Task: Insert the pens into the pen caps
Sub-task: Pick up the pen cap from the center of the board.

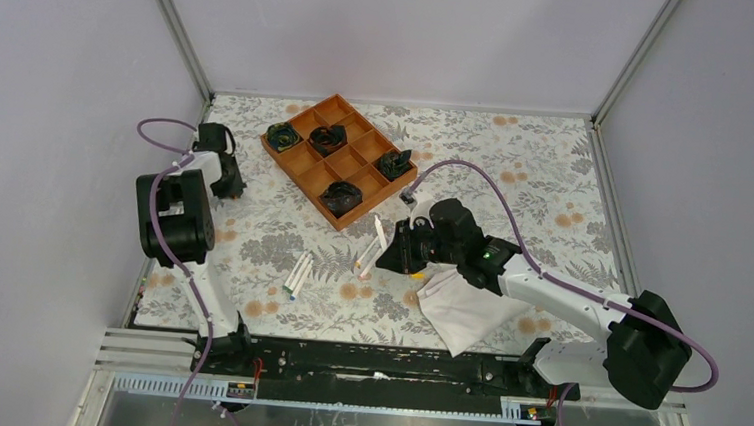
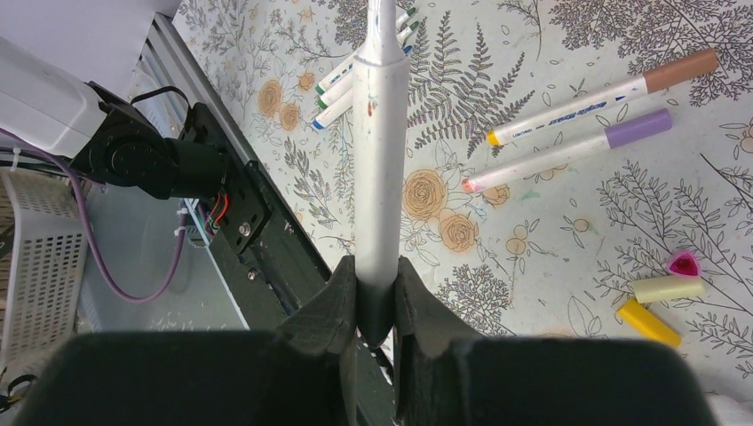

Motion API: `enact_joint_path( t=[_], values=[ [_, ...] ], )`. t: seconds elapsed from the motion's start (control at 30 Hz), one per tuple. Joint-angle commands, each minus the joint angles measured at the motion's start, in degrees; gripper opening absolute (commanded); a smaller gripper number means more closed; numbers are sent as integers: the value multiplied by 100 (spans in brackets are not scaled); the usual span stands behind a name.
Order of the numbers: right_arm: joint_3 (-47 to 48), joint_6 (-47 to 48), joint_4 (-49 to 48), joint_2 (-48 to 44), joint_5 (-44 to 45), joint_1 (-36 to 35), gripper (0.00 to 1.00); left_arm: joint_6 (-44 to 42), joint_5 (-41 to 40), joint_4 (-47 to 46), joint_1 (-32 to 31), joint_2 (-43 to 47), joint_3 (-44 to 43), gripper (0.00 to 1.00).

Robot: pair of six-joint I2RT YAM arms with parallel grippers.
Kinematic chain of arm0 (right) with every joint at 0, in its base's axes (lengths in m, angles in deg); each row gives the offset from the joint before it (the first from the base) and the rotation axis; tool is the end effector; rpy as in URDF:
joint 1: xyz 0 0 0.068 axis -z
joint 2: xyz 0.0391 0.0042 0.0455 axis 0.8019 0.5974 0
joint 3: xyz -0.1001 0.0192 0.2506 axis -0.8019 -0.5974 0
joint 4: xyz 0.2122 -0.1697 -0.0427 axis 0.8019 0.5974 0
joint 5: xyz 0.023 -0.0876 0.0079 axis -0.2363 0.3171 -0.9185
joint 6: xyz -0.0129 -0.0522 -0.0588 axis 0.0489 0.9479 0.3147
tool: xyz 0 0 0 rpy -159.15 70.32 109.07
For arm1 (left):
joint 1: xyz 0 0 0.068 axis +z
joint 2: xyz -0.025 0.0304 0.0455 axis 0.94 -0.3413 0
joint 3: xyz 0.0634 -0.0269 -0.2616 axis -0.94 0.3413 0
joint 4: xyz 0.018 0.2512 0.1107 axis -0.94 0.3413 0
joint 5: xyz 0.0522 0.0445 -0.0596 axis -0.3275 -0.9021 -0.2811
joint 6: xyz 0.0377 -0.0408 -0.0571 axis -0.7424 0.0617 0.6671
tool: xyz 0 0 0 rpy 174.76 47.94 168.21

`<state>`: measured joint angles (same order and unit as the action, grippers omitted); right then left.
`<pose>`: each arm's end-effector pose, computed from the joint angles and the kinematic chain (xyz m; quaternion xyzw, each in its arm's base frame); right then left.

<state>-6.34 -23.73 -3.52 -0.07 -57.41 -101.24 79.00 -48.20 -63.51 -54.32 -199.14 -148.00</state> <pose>0.2006 0.2574 0.2320 -0.2139 0.8126 0.4462 0.3079 0.3996 0.1153 0.1152 -0.1911 0.9496 0.0389 0.2454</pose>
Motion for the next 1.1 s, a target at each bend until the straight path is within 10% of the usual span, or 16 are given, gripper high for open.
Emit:
enact_joint_path(
  t=[0.0,0.43,0.7,1.07],
  values=[
    [38,-27,-194,-163,92,35,0,-112,-203,134,-88,-25,25,6],
    [235,322,971,-1001,1077,40,0,442,79,501,-1531,2159,995,0],
    [135,358,1773,-1727,1782,38,0,1298,215,768,-3617,3798,1990,0],
    [42,148,2257,-2149,2239,38,0,2324,-115,72,-6919,3047,2348,0]
  ],
)
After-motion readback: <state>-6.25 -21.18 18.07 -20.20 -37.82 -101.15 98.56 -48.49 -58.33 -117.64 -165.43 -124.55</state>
